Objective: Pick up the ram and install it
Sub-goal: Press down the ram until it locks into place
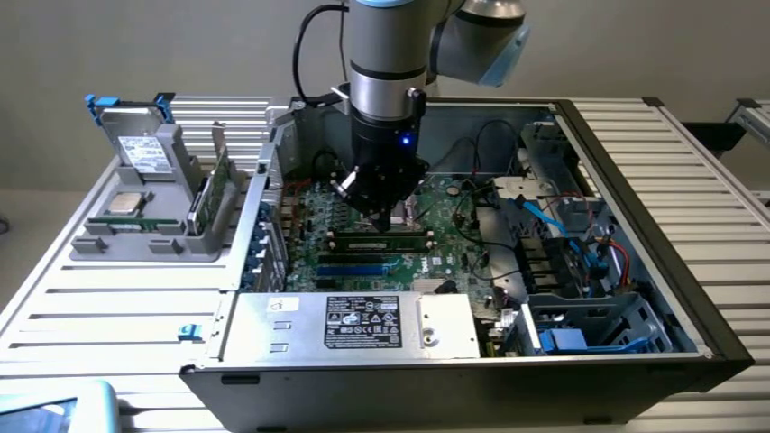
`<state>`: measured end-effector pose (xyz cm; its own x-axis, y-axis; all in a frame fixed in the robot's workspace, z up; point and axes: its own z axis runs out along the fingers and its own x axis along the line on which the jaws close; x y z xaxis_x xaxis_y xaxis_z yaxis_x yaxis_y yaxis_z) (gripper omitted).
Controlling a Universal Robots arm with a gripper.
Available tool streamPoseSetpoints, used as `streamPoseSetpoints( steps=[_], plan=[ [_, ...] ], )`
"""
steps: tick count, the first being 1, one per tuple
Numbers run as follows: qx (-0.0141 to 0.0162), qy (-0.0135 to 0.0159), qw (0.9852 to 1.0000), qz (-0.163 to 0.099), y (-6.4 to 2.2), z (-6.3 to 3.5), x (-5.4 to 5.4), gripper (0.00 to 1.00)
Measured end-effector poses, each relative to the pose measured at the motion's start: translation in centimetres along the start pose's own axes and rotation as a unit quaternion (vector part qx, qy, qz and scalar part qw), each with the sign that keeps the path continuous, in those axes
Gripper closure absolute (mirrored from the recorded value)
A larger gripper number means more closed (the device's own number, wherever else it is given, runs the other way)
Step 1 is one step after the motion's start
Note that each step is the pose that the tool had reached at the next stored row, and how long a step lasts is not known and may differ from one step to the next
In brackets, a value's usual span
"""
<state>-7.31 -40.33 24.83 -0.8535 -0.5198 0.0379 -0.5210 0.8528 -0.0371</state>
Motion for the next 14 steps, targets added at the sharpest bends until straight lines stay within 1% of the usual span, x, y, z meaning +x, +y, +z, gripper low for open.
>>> streamPoseSetpoints(
  steps=[4, 7, 10, 14],
  plan=[
    [-0.0005, 0.0003, 0.9997, 0.025, 0.0, 0.0, 0.0, 0.89],
    [-0.0009, 0.0006, 0.9991, 0.043, 0.0, 0.0, 0.0, 0.89],
    [-0.0013, 0.0007, 0.9981, 0.062, 0.0, 0.01, 0.0, 0.89],
    [-0.0013, 0.001, 0.9963, 0.086, 0.0, 0.0, 0.0, 0.89]
  ],
)
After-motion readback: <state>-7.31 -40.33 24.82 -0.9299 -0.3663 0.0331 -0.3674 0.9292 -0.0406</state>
